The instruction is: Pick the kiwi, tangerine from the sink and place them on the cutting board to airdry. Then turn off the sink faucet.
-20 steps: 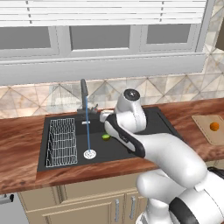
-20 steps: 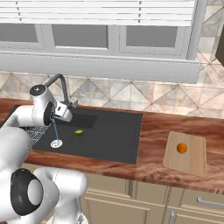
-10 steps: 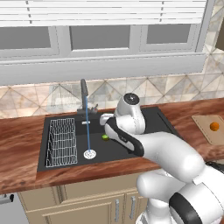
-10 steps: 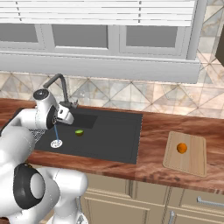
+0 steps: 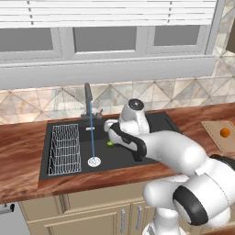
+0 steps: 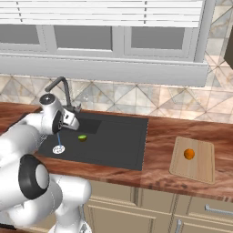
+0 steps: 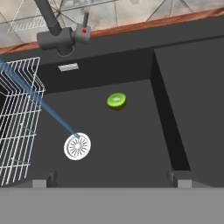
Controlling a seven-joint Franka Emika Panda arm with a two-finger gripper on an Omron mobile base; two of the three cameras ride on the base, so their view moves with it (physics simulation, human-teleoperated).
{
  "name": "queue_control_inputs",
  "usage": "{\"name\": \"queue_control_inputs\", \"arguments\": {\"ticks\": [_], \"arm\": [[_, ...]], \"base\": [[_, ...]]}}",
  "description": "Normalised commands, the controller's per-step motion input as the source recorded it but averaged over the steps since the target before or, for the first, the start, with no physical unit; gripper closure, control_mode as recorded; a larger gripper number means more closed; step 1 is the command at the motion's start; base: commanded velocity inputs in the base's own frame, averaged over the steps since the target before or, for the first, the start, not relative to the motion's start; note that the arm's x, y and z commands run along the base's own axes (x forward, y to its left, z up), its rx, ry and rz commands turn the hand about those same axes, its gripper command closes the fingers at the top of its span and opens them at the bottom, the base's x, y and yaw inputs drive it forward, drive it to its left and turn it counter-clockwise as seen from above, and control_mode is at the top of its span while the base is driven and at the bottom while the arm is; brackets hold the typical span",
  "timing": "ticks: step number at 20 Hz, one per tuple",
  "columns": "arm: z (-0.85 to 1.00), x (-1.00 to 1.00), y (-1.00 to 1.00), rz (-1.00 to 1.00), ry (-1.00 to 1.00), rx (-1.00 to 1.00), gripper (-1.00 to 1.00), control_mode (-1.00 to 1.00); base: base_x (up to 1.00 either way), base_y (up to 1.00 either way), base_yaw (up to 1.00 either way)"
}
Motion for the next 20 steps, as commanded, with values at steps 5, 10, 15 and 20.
{"name": "queue_control_inputs", "arguments": {"ticks": [5, 10, 15, 20], "arm": [[-0.11, 0.26, 0.15, 0.00, 0.08, 0.00, -1.00, -1.00], [-0.16, 0.17, 0.10, 0.00, 0.07, 0.00, -1.00, -1.00], [-0.18, 0.18, 0.01, 0.00, 0.03, 0.00, -1.00, -1.00], [-0.19, 0.16, 0.00, 0.00, 0.01, 0.00, -1.00, -1.00]], "base": [[0.00, 0.00, 0.00], [0.00, 0.00, 0.00], [0.00, 0.00, 0.00], [0.00, 0.00, 0.00]]}}
